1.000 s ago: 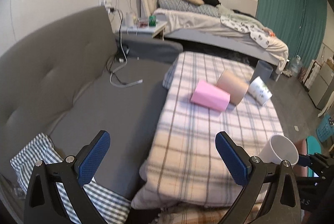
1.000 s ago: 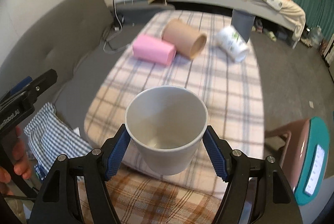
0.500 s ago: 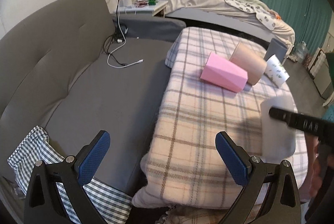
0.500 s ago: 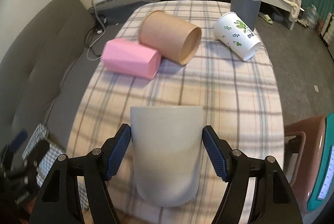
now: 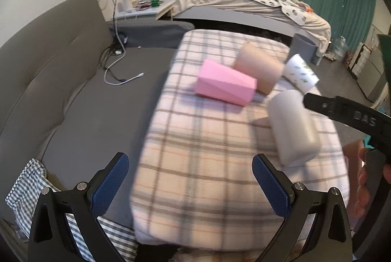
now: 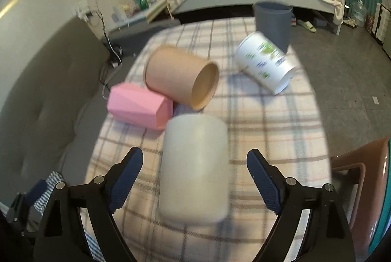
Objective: Flip cup upside down
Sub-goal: 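Lift the white cup with the right gripper and rotate it upside down, then lower the inverted white cup onto the tablecloth with the right gripper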
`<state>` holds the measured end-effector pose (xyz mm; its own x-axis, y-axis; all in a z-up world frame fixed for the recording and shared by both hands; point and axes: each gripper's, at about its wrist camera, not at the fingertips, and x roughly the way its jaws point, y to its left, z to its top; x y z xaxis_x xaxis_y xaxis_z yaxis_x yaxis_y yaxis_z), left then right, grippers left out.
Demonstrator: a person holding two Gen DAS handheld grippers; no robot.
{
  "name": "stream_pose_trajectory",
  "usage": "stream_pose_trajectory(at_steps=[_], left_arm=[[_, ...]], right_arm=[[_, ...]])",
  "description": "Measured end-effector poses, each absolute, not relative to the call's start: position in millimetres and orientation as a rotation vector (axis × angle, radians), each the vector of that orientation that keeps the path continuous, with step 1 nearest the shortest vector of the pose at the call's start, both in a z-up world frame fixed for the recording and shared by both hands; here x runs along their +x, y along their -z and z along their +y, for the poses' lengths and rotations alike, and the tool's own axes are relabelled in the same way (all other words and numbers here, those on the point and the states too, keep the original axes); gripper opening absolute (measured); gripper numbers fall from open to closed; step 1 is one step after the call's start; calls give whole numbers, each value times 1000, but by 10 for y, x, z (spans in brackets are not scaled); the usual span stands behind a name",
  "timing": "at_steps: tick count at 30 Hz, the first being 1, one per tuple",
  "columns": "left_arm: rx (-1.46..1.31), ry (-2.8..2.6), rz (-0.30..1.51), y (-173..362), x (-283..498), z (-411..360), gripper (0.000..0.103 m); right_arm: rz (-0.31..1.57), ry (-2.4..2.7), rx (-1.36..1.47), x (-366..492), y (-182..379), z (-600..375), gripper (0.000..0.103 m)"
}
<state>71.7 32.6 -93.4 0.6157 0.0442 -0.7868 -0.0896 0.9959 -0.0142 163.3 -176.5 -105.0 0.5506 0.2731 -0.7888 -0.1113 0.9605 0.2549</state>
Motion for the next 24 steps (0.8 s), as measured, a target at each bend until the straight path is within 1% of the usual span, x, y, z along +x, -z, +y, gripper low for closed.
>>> stream_pose_trajectory(at_steps=[4, 8, 15, 24], left_arm=[[-75, -40, 906, 838, 744, 21, 103], [-95, 30, 908, 825, 789, -355, 103], [-101, 79, 956, 1065, 966, -847, 103], [-83, 85, 1015, 1463, 1193, -934, 101]], right_arm=[[885, -161, 143, 1448, 803, -2120, 91], [851, -84, 136, 1267, 746, -2498, 91], [872, -21, 199, 1069, 931, -3065, 91], [934, -8, 245, 1175, 1247, -3263, 91]])
